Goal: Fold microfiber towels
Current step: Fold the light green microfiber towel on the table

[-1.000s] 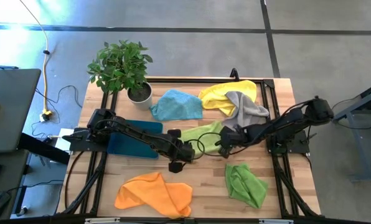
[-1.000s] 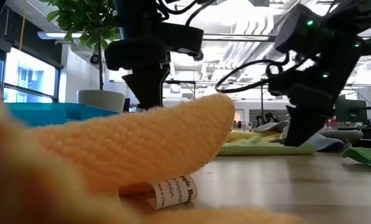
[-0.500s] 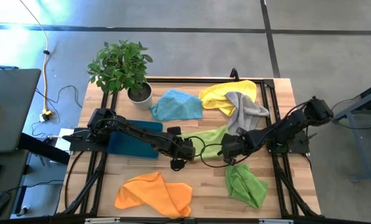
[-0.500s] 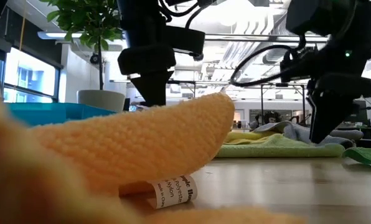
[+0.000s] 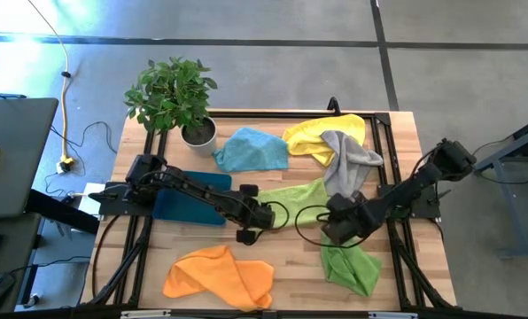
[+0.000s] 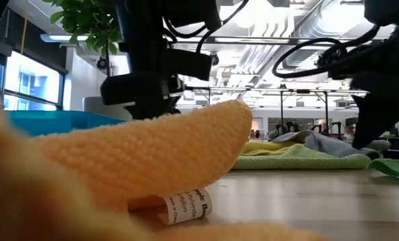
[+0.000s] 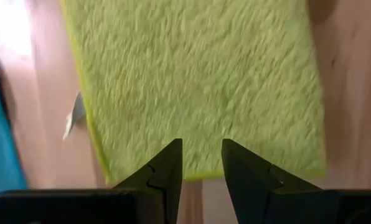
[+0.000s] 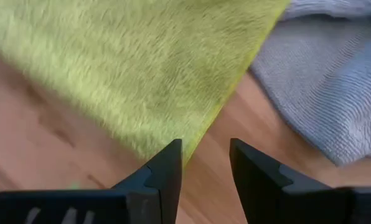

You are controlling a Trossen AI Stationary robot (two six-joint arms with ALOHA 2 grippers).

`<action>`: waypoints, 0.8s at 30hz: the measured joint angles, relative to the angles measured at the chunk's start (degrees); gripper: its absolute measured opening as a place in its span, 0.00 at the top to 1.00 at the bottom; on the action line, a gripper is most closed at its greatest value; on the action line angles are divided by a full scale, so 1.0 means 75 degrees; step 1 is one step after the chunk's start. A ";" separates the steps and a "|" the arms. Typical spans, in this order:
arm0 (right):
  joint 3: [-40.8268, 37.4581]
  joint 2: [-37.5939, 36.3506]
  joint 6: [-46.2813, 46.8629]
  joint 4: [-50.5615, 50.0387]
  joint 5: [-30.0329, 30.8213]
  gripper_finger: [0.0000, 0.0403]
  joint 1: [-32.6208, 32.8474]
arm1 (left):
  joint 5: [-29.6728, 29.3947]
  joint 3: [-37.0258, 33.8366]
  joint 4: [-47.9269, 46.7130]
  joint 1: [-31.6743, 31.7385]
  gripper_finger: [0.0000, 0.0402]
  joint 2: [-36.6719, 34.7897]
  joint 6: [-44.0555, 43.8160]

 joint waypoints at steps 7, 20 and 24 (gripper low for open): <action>-0.0194 0.0000 0.1322 0.0138 0.0025 0.63 0.0176 | 0.0035 -0.0672 0.0603 0.0295 0.75 -0.0019 -0.0051; -0.0197 0.0003 0.2605 0.0555 0.0266 0.54 0.0086 | 0.0975 -0.0842 0.0832 0.0193 0.75 -0.0044 -0.2370; -0.0257 0.0003 0.2601 0.0514 0.0206 0.54 -0.0077 | 0.1025 -0.0856 0.1019 0.0122 0.75 -0.0035 -0.2889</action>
